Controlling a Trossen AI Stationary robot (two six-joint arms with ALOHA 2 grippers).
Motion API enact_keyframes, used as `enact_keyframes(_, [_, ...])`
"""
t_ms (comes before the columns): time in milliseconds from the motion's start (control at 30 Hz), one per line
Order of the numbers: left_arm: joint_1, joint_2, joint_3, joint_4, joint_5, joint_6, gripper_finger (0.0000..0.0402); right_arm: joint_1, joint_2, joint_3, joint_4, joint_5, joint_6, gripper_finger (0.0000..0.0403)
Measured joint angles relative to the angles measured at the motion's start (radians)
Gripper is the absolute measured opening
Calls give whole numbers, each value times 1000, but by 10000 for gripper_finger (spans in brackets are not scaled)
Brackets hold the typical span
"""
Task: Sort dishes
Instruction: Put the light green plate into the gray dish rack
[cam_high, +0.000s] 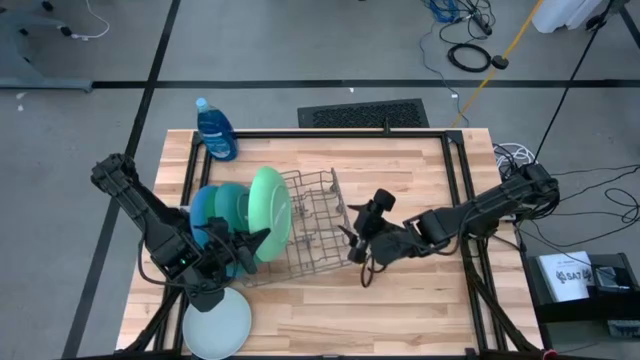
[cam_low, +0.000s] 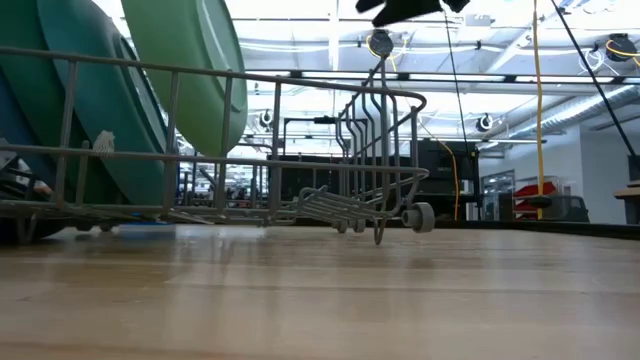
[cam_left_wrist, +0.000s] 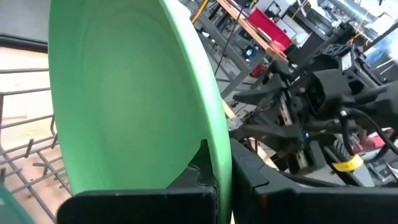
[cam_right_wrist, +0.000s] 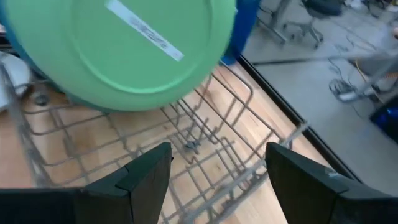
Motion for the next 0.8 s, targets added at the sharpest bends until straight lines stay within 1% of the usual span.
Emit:
enact_keyframes(67, [6,0,1,-42,18,-47,8,-10,0,0,-9,-1,18,251])
enact_keyframes(267, [36,17,-3,-178,114,-192,8,-14,2,0,-15,1,24,251])
enact_keyframes(367, [45,22,-3,-215,118,-238,8,-14,2,0,-16,0,23,251])
enact_keyframes(800, [111,16,-3,-222,98,-246,8,-13,2,0,-13,4,-2,251])
